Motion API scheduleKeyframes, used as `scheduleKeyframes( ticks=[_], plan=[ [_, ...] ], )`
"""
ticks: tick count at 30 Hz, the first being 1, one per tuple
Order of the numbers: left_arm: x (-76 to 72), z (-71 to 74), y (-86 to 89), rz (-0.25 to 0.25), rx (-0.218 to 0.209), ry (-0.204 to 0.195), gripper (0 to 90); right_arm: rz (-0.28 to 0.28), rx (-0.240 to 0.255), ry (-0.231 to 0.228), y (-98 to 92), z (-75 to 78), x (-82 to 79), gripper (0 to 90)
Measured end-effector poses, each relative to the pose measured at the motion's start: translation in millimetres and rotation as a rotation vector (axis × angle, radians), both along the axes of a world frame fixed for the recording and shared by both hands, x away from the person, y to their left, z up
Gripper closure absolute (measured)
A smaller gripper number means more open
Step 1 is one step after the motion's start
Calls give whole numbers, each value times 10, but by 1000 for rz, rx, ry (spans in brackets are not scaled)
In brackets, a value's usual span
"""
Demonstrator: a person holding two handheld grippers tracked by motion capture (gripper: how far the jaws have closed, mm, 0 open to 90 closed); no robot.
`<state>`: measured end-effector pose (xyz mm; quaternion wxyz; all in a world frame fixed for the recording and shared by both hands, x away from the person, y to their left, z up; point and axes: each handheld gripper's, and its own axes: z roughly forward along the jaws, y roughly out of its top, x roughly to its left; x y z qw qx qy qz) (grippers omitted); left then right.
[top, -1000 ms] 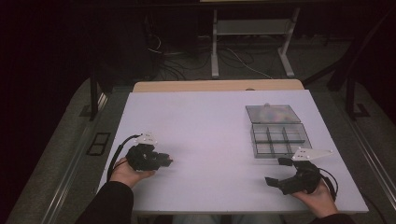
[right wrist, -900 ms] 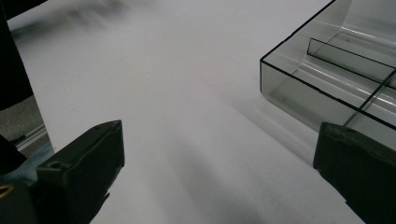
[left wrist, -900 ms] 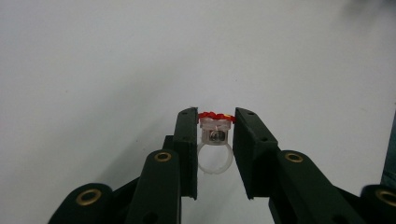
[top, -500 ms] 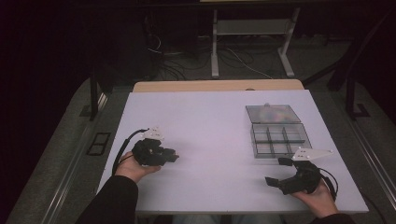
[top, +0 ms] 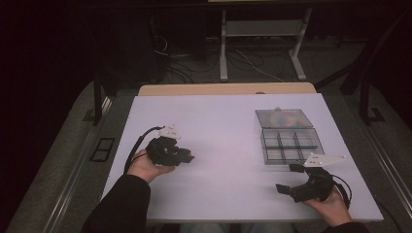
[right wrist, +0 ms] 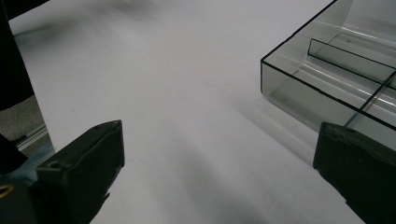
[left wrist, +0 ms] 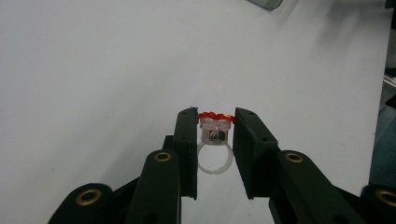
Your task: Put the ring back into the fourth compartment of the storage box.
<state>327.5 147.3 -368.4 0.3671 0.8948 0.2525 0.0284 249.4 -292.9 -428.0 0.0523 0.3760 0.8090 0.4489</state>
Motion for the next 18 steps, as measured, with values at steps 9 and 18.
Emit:
scheduleKeyframes(
  ticks=[9, 18],
  plan=[
    [93, 153, -164, -40, 4, -19, 701, 3, 0, -2, -3, 1, 2, 14],
    [167, 246, -309, -65, 12, -29, 700, 2, 2, 4, -4, 4, -2, 14]
  ],
)
